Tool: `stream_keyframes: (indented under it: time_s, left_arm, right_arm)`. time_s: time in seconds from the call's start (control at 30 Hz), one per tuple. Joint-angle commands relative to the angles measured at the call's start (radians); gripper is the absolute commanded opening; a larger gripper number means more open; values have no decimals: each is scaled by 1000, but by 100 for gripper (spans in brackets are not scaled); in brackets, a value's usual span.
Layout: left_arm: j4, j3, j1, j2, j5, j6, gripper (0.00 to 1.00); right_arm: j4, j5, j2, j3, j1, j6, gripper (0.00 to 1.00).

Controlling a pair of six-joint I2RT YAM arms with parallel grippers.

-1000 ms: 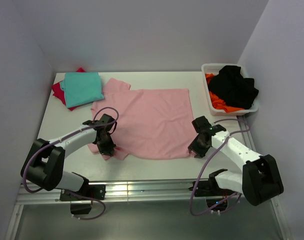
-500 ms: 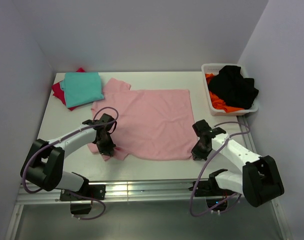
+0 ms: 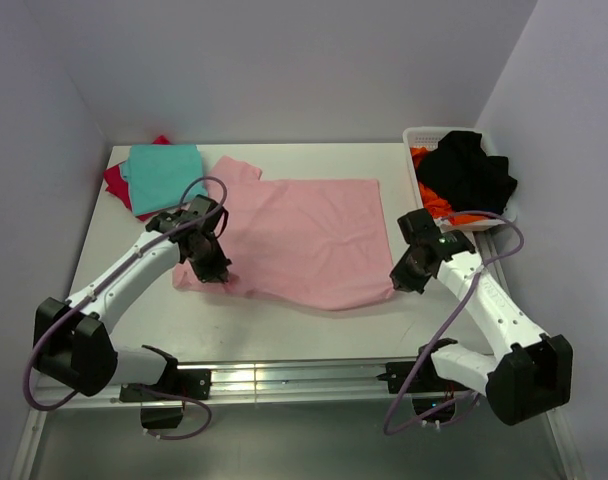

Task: Fold and stack the t-shirts
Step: Fold the tshirt

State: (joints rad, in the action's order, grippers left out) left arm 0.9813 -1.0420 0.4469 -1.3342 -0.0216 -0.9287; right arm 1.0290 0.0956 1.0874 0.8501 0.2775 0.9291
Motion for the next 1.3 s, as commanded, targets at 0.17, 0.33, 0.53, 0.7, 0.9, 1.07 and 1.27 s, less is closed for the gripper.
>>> stream_keyframes:
  time_s: [0.17, 0.33, 0.53, 0.7, 0.9, 1.07, 1.27]
  left_arm:
    - [79, -173, -76, -86, 37, 65, 0]
    - [71, -257, -148, -169, 51, 114, 0]
    - [-1, -343, -232, -353, 68, 180, 0]
    - [-89, -508, -312, -645, 129, 238, 96]
    - [-1, -832, -373, -688, 118, 220, 99]
    - [20, -768, -378, -567, 49, 208, 99]
    - [-27, -457, -375, -323, 69, 185, 96]
  right_arm:
    - [23, 58, 137, 193, -57, -118, 0]
    - [-12, 47, 250, 291, -95, -167, 0]
    - [-53, 52, 481, 463, -124, -216, 0]
    - [-47, 21, 806, 692, -150, -248, 99]
    - [81, 75, 965, 997, -158, -256, 100]
    - [85, 75, 860, 965, -158, -273, 100]
    - [7, 35, 631, 714, -156, -279, 100]
